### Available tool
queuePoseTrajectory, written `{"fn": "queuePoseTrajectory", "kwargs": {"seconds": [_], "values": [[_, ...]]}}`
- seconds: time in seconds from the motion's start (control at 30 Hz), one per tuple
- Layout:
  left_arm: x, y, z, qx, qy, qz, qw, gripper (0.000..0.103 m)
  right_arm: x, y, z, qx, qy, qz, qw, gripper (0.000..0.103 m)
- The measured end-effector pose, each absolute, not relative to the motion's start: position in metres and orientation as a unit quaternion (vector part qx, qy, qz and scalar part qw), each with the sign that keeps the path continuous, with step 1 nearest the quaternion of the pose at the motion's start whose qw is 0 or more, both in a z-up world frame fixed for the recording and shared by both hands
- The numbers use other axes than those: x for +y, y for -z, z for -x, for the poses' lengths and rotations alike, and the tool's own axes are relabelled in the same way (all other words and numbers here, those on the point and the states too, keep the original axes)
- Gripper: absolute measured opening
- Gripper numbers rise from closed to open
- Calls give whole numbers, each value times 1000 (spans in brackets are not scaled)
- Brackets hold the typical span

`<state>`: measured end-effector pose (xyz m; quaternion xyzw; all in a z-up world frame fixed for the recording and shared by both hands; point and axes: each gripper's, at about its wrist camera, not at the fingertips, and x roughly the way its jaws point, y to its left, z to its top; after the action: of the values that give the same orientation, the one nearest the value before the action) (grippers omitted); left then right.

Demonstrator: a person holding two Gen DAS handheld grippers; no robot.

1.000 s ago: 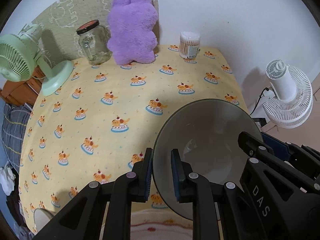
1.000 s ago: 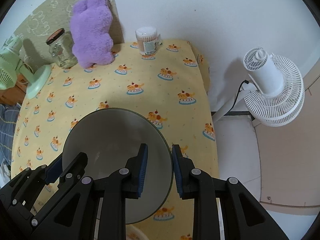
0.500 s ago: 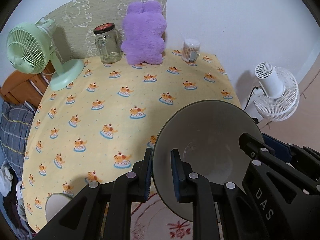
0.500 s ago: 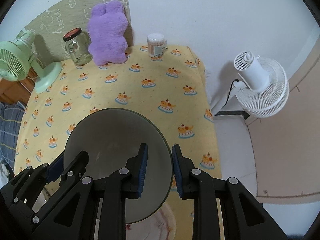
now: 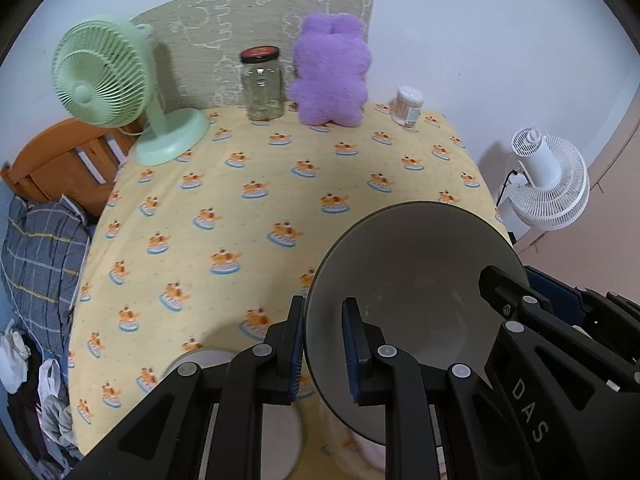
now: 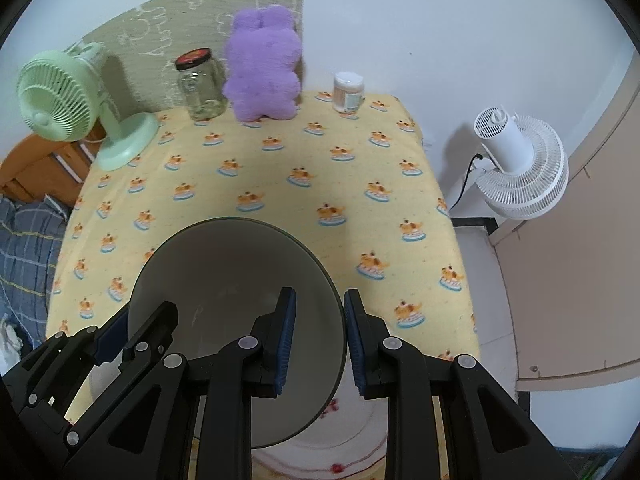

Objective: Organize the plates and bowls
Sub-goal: 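Lift the ceramic bowl and carry it toward the grey glass bowl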

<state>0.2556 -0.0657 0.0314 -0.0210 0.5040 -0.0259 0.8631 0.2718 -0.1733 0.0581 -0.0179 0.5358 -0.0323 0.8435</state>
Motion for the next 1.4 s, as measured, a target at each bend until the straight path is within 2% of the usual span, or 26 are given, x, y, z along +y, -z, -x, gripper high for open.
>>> {"fn": "queuePoseTrajectory", "kwargs": {"seconds": [0.53, 1.4], "values": [[8, -38, -220, 501, 20, 25, 865, 15, -97, -66, -236, 535, 15, 21, 845, 29], [57, 26, -213, 576, 16, 36, 817, 15, -46, 6, -235, 624, 8, 26, 781, 28]]}}
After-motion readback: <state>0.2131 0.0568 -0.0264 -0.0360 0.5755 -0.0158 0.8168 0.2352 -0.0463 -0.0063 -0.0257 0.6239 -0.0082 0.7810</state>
